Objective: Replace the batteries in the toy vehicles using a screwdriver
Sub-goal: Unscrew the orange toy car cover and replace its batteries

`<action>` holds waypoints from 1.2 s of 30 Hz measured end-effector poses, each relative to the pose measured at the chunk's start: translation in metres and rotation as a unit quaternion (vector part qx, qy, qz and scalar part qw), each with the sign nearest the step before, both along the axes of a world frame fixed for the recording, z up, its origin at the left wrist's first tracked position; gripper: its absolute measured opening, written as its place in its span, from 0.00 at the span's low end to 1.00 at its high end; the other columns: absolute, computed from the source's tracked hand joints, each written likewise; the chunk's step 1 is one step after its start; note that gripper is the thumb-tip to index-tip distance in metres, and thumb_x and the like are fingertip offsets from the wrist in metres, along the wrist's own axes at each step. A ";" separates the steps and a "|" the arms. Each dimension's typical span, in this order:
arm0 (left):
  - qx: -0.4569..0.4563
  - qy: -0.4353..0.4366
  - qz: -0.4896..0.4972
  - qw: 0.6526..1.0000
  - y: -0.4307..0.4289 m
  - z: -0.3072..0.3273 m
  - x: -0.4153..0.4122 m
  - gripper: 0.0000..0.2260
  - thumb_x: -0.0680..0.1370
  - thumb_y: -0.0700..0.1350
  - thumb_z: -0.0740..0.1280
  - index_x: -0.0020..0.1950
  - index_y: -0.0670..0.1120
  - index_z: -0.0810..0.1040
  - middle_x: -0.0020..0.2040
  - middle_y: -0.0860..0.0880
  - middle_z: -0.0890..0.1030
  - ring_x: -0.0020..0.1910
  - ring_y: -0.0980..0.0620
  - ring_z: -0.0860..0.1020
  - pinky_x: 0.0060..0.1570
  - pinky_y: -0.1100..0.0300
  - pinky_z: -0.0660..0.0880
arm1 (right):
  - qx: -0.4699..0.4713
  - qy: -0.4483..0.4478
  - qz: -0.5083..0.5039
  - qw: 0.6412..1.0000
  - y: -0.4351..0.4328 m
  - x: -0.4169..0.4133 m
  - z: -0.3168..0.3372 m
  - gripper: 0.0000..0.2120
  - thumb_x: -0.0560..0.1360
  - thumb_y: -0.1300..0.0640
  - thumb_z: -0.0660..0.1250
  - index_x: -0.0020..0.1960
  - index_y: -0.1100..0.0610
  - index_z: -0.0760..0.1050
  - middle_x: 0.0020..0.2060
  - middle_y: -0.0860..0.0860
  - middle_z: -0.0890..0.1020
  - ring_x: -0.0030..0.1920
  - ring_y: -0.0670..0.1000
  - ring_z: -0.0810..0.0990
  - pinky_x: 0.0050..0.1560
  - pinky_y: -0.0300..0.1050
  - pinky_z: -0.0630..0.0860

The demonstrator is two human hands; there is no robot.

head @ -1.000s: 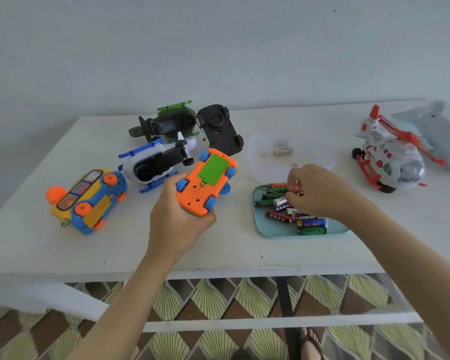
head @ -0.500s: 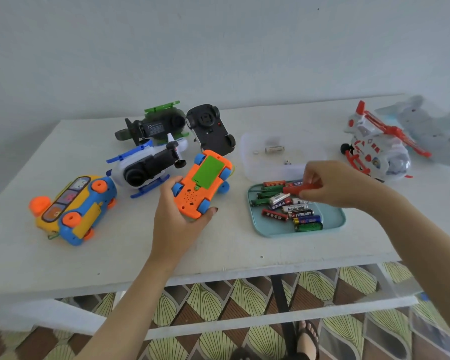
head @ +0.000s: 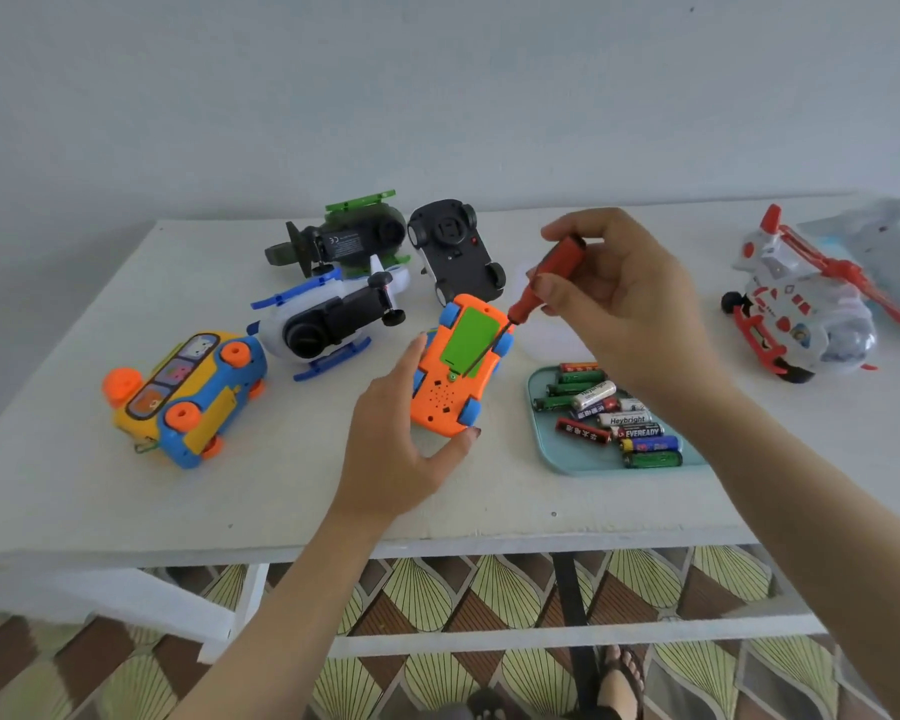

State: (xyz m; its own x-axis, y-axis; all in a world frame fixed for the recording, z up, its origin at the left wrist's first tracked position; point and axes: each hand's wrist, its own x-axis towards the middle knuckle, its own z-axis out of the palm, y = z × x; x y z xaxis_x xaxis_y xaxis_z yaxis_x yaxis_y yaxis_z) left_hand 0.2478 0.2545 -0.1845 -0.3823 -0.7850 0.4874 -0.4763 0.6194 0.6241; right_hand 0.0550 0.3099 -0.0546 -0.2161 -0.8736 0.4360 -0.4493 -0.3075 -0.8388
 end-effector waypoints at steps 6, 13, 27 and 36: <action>0.095 0.055 0.027 0.994 0.003 0.003 -0.003 0.41 0.64 0.65 0.75 0.67 0.43 0.67 0.64 0.50 0.74 0.60 0.53 0.74 0.59 0.59 0.73 | -0.060 0.070 0.020 0.996 -0.003 0.015 -0.007 0.14 0.76 0.66 0.66 0.59 0.55 0.72 0.41 0.47 0.80 0.44 0.48 0.84 0.52 0.45 0.79; 0.105 0.101 0.067 0.987 0.004 0.002 -0.009 0.32 0.64 0.48 0.81 0.58 0.50 0.65 0.53 0.54 0.75 0.49 0.71 0.75 0.44 0.78 0.70 | -0.084 0.065 0.031 0.994 -0.009 0.020 -0.012 0.14 0.77 0.68 0.64 0.59 0.55 0.70 0.41 0.51 0.80 0.43 0.48 0.84 0.50 0.39 0.79; 0.112 0.143 0.138 0.974 -0.002 0.002 -0.033 0.33 0.61 0.49 0.82 0.55 0.50 0.64 0.50 0.63 0.74 0.46 0.73 0.75 0.43 0.79 0.70 | -0.088 0.049 0.058 0.993 -0.022 0.014 -0.012 0.14 0.77 0.67 0.64 0.58 0.55 0.69 0.42 0.51 0.79 0.43 0.48 0.83 0.47 0.43 0.80; 0.115 0.128 0.138 0.975 -0.006 0.007 -0.042 0.33 0.60 0.60 0.76 0.56 0.51 0.65 0.50 0.66 0.72 0.48 0.73 0.75 0.44 0.75 0.74 | -0.127 0.107 0.064 0.984 -0.036 0.000 -0.013 0.11 0.76 0.69 0.65 0.57 0.63 0.72 0.40 0.55 0.78 0.43 0.47 0.83 0.48 0.38 0.80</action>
